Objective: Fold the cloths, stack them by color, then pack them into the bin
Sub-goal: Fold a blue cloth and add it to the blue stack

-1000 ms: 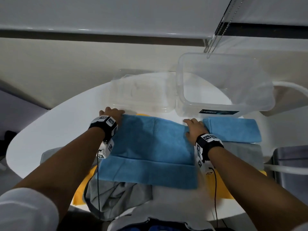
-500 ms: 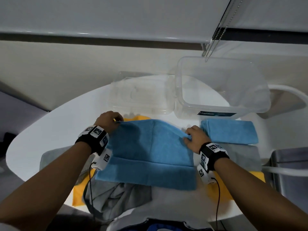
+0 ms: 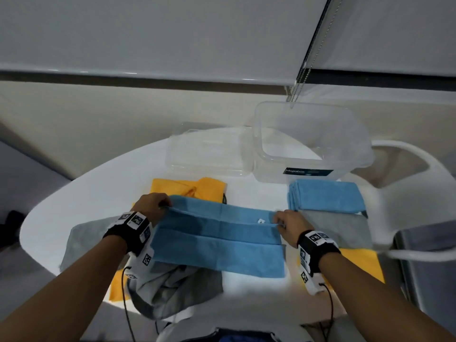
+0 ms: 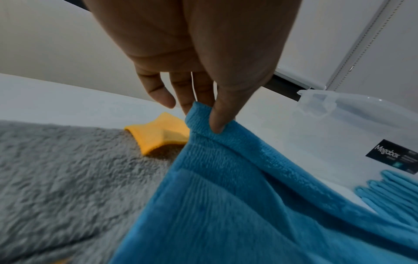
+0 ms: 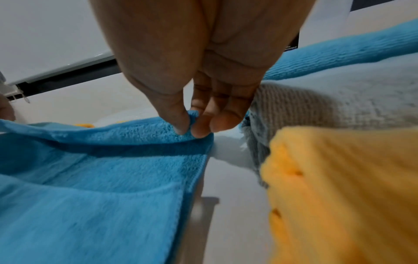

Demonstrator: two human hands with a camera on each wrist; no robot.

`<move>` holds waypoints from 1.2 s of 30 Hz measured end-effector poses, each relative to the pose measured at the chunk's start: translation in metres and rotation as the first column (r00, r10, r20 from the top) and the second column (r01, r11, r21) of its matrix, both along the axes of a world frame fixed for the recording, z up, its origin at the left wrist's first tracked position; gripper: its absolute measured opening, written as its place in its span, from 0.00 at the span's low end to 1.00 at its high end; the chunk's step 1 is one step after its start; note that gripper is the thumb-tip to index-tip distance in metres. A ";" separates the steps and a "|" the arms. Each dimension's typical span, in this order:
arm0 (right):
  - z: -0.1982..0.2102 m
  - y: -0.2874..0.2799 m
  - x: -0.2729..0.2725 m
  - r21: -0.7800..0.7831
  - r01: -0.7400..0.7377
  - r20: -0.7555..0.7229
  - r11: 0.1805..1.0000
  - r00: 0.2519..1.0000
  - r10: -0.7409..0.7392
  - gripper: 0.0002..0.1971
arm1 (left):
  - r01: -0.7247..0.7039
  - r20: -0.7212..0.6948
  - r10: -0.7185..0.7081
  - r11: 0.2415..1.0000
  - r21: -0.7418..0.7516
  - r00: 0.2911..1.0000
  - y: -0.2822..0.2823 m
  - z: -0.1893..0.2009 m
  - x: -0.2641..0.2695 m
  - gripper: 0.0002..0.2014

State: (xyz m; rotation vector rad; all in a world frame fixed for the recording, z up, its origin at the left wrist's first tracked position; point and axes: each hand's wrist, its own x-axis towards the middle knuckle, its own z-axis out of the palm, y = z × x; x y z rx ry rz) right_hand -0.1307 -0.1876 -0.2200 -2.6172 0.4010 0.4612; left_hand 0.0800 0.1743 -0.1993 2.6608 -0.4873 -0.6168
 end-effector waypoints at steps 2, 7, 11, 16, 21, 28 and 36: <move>0.000 0.004 -0.007 0.003 -0.003 -0.007 1.000 1.000 0.003 0.08 | 0.000 0.005 0.000 0.999 0.051 1.000 0.004 -0.004 -0.006 0.10; -0.007 0.015 -0.015 -0.045 -0.050 -0.069 0.998 0.997 0.047 0.10 | 0.129 0.033 -0.140 0.969 0.213 0.990 0.010 -0.014 -0.016 0.11; -0.018 0.017 -0.020 -0.074 -0.011 -0.114 0.997 0.994 0.003 0.11 | 0.132 0.061 -0.148 0.969 0.206 0.987 0.017 -0.018 -0.023 0.10; -0.018 0.019 -0.026 -0.093 -0.008 -0.149 0.996 0.989 -0.006 0.08 | 0.154 0.102 -0.173 0.973 0.173 0.980 0.022 -0.017 -0.030 0.10; -0.019 0.025 -0.029 -0.084 -0.003 -0.192 0.996 0.981 -0.013 0.11 | 0.185 0.101 -0.206 0.964 0.189 0.973 0.029 -0.013 -0.035 0.10; -0.020 0.033 -0.029 -0.093 -0.009 -0.263 0.996 0.965 -0.016 0.04 | 0.198 0.039 -0.215 0.946 0.256 0.976 0.033 -0.011 -0.044 0.15; -0.011 0.038 -0.023 -0.177 -0.161 -0.175 0.971 0.976 0.130 0.20 | -0.210 0.062 0.212 0.977 -0.037 0.975 0.031 -0.016 -0.056 0.10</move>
